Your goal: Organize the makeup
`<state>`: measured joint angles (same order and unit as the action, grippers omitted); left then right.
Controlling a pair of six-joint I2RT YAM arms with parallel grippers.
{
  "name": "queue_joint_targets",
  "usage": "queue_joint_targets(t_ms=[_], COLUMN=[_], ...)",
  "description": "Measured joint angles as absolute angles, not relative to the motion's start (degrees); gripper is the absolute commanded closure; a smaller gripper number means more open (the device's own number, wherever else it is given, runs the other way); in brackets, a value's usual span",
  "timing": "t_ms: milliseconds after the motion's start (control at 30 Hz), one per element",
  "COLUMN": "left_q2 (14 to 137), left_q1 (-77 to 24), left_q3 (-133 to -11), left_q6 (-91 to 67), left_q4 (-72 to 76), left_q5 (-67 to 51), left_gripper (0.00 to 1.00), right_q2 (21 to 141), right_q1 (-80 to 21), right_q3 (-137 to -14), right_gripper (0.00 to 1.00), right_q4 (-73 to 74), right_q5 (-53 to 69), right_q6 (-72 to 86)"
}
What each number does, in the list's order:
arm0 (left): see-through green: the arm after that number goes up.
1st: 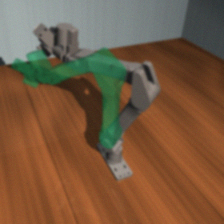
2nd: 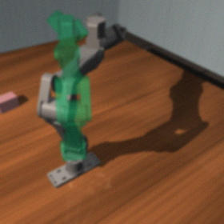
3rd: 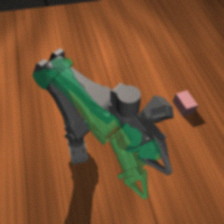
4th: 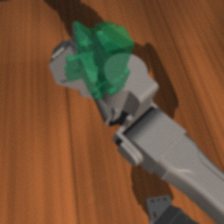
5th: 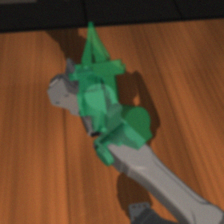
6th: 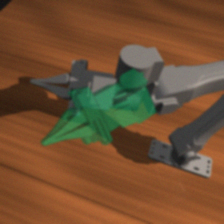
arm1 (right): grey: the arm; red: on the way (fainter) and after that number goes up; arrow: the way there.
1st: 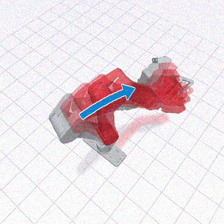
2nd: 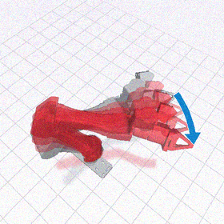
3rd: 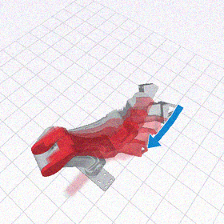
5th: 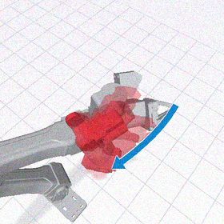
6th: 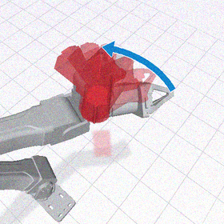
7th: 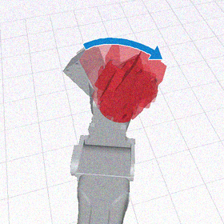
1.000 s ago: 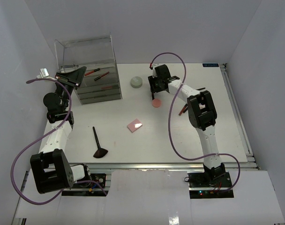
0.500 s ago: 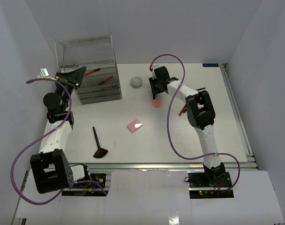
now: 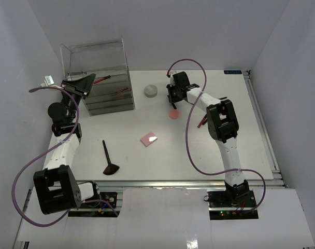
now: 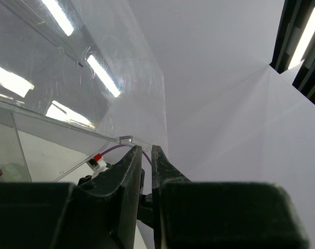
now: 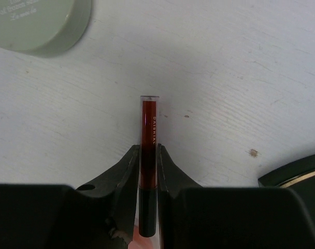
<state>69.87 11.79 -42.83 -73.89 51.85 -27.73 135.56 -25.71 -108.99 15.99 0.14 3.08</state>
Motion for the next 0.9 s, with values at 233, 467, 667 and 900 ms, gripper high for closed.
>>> queue_joint_targets(t_ms=[233, 467, 667, 900], left_q2=[69.9, 69.9, 69.9, 69.9], left_q1=[11.8, 11.8, 11.8, 11.8], left_q3=[-42.8, -43.0, -43.5, -44.0], left_q6=[-73.9, -73.9, -73.9, -73.9], left_q4=[51.8, 51.6, 51.3, 51.0], left_q5=[-27.8, -27.9, -28.1, -28.1], left_gripper=[0.75, 0.75, 0.75, 0.75], right_q2=[135.1, 121.6, 107.1, 106.0], right_q1=[-23.9, -25.9, -36.4, -51.7], right_q3=[-110.2, -100.1, -92.7, -91.2], right_gripper=[0.92, 0.92, 0.92, 0.92], right_q4=[15.7, 15.0, 17.6, 23.1], right_q5=[12.4, 23.9, 26.0, 20.6], right_q6=[-1.6, -23.3, -51.0, -72.0])
